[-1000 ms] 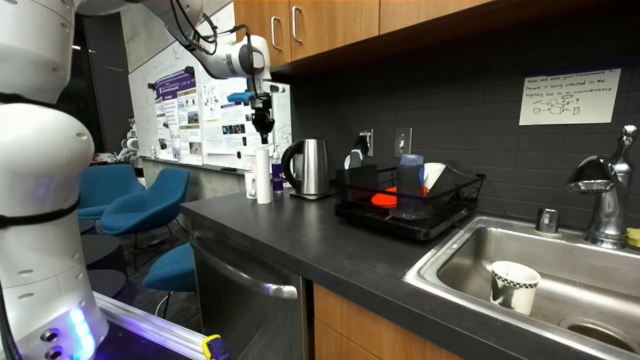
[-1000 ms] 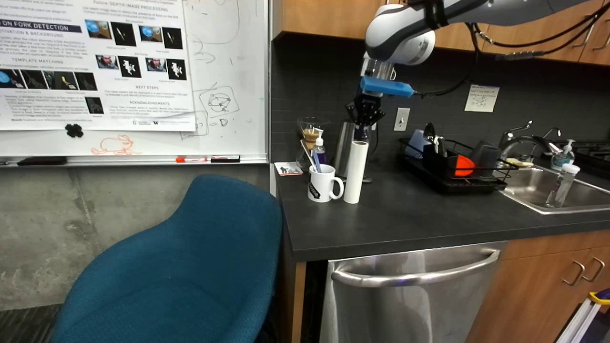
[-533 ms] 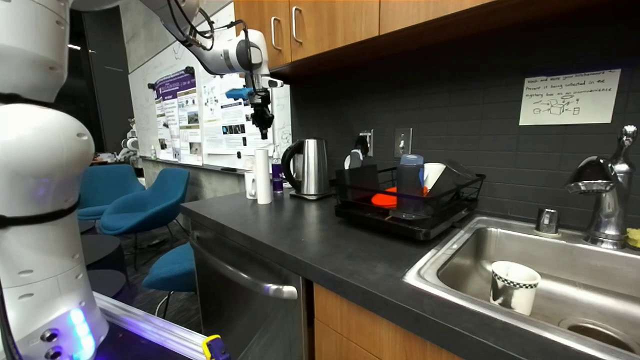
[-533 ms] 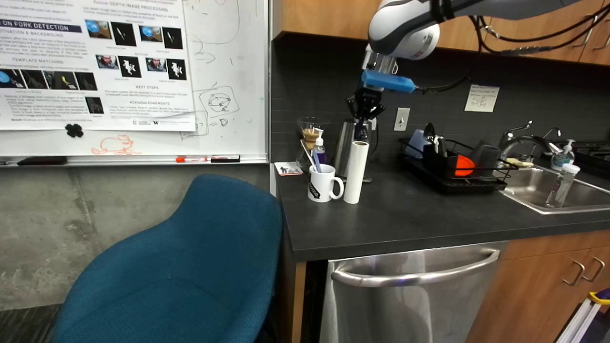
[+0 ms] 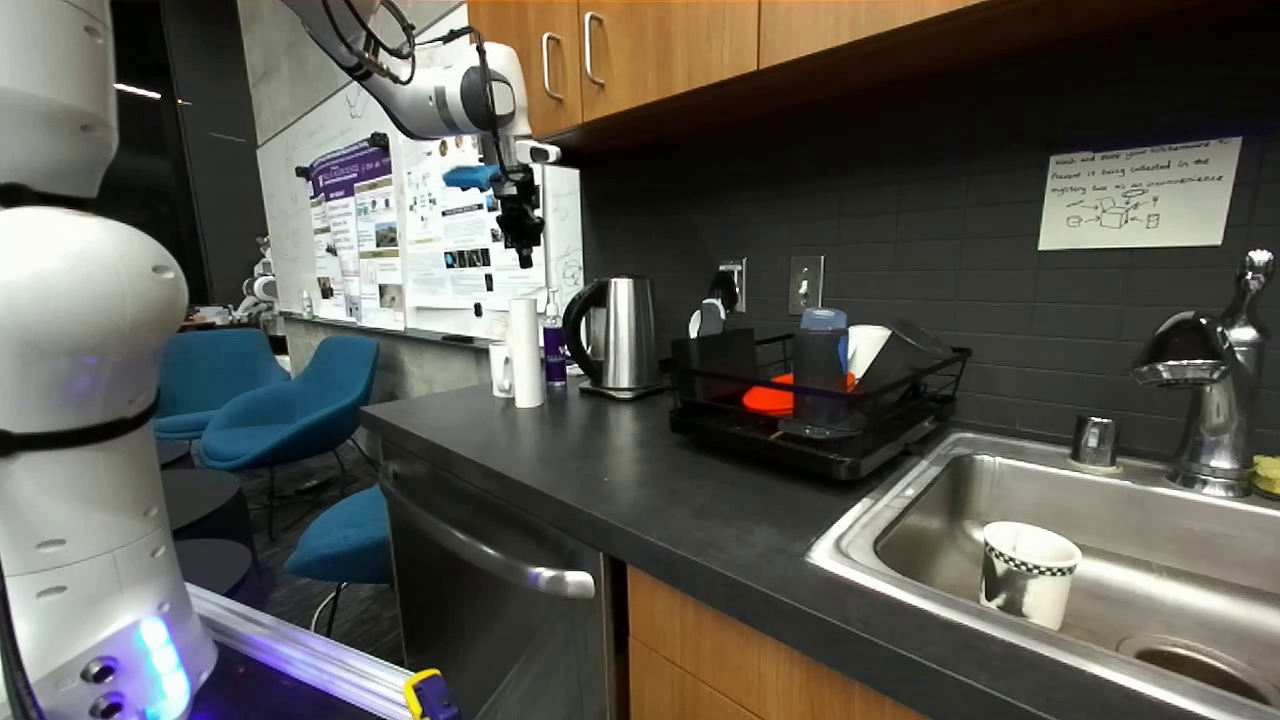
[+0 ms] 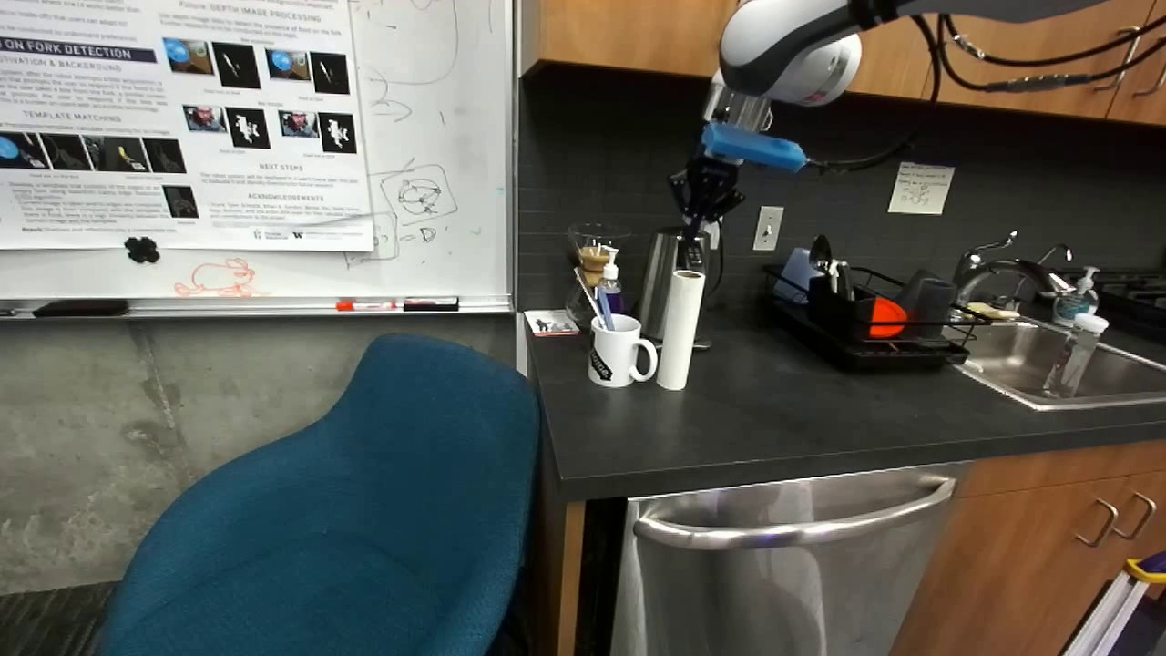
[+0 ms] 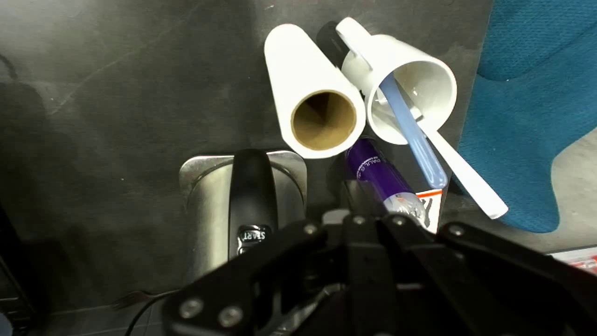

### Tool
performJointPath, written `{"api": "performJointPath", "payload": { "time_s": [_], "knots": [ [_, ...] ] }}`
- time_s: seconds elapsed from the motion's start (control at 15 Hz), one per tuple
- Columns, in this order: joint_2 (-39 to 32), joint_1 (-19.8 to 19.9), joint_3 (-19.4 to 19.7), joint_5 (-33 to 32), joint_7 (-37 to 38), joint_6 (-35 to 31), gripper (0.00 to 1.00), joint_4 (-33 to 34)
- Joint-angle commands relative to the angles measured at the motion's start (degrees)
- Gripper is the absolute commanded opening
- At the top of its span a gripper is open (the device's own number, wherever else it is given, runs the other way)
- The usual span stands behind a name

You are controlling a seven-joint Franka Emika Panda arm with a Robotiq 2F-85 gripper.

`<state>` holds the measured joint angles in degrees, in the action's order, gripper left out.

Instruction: Move the paper towel roll to the left

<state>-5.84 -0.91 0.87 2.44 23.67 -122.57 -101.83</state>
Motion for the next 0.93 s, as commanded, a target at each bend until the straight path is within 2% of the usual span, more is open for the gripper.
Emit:
{"api": "performJointPath", "payload": {
  "time_s": [0.0,0.2,0.27,0.33,0.47,0.87],
  "knots": [
    [4.8,0.1,-0.3,1.1,-3.1,-2.2,0.0,-5.7],
    [7.8,0.3,-0.3,0.9,-5.5,-3.7,0.0,-9.6],
    [8.9,0.4,-0.2,0.8,-6.1,-4.4,0.07,-11.1],
    [9.9,0.6,-0.1,0.9,-6.9,-4.9,0.27,-12.4],
    [11.9,1.0,0.1,1.1,-8.5,-5.8,0.36,-15.0],
    [17.7,1.6,0.4,0.8,-15.0,-6.0,0.77,-21.9]
  ]
}}
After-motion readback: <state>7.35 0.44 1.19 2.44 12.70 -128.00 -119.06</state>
